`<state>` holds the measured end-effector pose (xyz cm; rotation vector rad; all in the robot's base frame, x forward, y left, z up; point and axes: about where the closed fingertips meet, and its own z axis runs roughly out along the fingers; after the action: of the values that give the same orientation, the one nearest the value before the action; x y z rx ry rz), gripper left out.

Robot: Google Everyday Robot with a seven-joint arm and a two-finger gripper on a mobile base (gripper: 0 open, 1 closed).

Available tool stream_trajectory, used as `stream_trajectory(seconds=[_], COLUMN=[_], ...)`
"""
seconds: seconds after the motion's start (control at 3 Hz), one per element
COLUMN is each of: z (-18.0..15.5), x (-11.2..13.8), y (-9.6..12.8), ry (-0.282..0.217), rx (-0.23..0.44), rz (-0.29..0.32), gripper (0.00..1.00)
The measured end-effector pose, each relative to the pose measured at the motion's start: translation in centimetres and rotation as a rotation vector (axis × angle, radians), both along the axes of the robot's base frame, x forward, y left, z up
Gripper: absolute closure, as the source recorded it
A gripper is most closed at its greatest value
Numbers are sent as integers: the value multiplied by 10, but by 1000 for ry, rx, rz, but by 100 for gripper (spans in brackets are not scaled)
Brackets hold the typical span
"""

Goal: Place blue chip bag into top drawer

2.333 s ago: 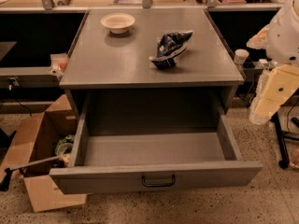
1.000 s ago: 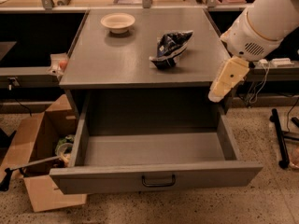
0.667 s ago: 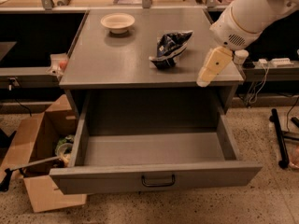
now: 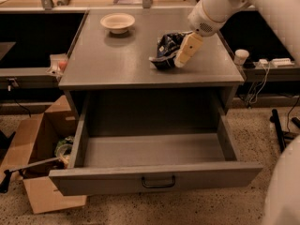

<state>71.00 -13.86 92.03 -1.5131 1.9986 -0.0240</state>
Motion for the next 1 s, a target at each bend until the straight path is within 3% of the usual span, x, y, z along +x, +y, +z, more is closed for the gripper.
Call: stream_trajectory(seconds=[0.33, 0.67, 1.0], z=[-31, -47, -35], x=[37, 48, 37], y=[17, 22, 28], ry=[29, 45, 5], rx=[48, 70, 97], rz=[-1, -9, 3], gripper=[23, 46, 69])
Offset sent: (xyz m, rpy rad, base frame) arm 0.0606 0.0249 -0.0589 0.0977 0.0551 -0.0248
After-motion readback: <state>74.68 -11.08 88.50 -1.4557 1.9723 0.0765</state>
